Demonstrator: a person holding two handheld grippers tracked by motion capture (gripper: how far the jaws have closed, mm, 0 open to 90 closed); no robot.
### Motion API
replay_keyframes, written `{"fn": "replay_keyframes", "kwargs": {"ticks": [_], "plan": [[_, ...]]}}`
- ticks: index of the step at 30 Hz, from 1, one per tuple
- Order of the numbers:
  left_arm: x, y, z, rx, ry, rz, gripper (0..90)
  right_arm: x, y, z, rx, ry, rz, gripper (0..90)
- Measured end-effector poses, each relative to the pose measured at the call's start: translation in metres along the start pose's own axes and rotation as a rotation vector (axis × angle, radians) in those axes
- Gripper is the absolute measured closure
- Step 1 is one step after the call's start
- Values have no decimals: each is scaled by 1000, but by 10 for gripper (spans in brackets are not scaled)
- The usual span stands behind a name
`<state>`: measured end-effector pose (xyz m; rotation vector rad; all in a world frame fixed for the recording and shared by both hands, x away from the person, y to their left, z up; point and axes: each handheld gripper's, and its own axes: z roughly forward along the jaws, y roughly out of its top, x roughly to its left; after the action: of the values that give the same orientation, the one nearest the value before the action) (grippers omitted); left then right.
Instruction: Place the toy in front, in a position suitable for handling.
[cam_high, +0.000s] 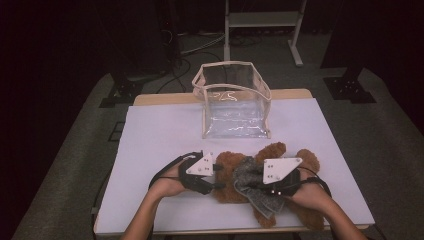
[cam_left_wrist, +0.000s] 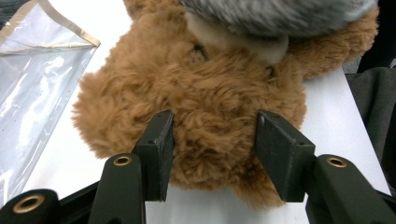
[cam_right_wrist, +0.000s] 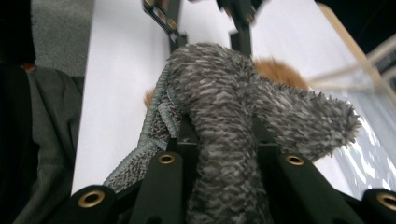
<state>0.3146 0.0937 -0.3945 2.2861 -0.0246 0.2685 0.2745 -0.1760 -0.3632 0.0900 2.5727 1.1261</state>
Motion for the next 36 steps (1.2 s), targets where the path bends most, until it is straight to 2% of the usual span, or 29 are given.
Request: {"fn": "replay_keyframes", "kwargs": {"ticks": [2, 5, 7, 11, 14, 16, 17, 18, 19, 20, 21, 23, 27, 29, 32, 36], "plan": [[-2, 3, 7, 6, 0, 6, 475, -1, -4, -3, 18, -8, 11, 714], [-2, 5, 10, 8, 5, 10, 480, 0, -1, -4, 15, -14, 5, 714], [-2, 7, 11, 13, 4, 17, 487, 8, 11, -4, -6, -17, -31, 713], [-4, 8, 13, 4, 5, 10, 488, 15, 21, 4, -21, 2, -59, 713], [-4, 8, 13, 0, 7, 6, 487, 12, 17, 5, -26, 7, -56, 715], [-3, 8, 11, 0, 10, 9, 484, 9, 6, 1, -6, -9, -51, 718], [-3, 8, 9, 0, 12, 12, 484, 9, 6, 1, -6, -9, -51, 718], [-2, 8, 8, 4, 15, 18, 485, 7, 1, 0, -3, -16, -40, 718], [-2, 8, 6, 7, 22, 20, 485, 5, -8, -3, 22, -37, -33, 719], [-2, 8, 4, 10, 21, 29, 485, 5, -8, -3, 22, -37, -33, 719], [-2, 8, 4, 5, 21, 26, 491, 3, -14, -5, 26, -40, -5, 718], [-2, 8, 8, 6, 20, 24, 496, 4, -16, -5, 7, -33, 13, 719], [0, 9, 11, 4, 30, 25, 504, 11, -4, -4, -9, -36, -23, 718], [0, 9, 11, 1, 31, 24, 503, 12, 0, -2, -28, -25, -27, 718], [0, 8, 11, 1, 34, 24, 502, 11, 1, -1, -52, -3, -16, 718], [0, 7, 8, -3, 29, 22, 499, 9, -3, -2, -48, 3, -14, 718]]}}
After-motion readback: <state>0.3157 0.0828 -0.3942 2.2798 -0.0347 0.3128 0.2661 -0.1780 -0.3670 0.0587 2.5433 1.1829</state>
